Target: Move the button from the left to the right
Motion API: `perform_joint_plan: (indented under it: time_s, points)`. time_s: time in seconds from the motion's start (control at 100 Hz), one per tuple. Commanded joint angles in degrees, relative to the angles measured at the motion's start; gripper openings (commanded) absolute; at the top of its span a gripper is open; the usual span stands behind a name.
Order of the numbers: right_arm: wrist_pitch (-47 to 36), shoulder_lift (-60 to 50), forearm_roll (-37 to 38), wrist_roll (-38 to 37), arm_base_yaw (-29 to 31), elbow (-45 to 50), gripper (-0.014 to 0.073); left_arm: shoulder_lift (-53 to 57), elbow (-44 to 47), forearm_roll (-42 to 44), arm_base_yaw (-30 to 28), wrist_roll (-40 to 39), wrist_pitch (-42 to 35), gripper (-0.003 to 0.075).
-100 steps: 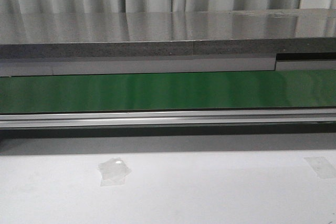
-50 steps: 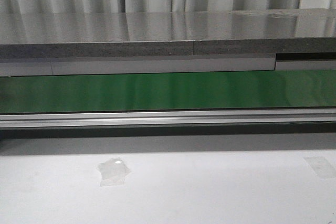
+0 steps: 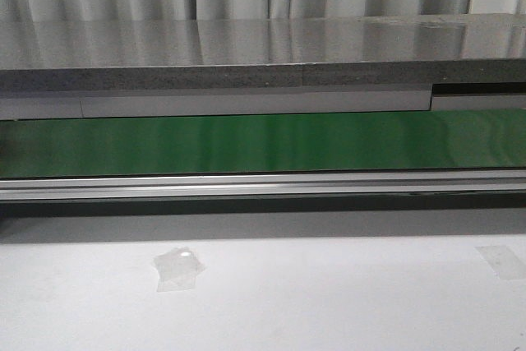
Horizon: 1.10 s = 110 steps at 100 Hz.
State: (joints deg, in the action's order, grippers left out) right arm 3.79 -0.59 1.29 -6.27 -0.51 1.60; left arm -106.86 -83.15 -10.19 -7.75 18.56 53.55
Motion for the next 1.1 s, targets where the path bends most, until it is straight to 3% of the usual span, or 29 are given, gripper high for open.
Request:
perform_joint_plan:
  time_s: [0.0, 0.33, 0.56, 0.78, 1.09]
  points:
    - [-4.6, -1.1, 0.4, 0.2, 0.1, -0.9, -0.0068, 2.6, -1.3, -3.2, 0.4, 1.2, -1.1, 0.0622]
    - [-4.6, -1.1, 0.4, 0.2, 0.1, -0.9, -0.0068, 7.2, -1.3, -7.6, 0.4, 3.9, -2.1, 0.0621]
    - [-4.6, -1.1, 0.4, 0.2, 0.1, -0.9, -0.0068, 14.9, -1.2, -14.7, 0.5, 9.0, -3.7, 0.0621]
    - [-4.6, -1.1, 0.4, 0.2, 0.1, -0.9, -0.0068, 24.4, -0.2, -15.6, 0.5, 10.0, -8.0, 0.0621]
    - [-4.6, -1.1, 0.4, 0.2, 0.1, -0.9, -0.0068, 42.2, 17.0, -15.8, 0.5, 12.1, -23.5, 0.0621]
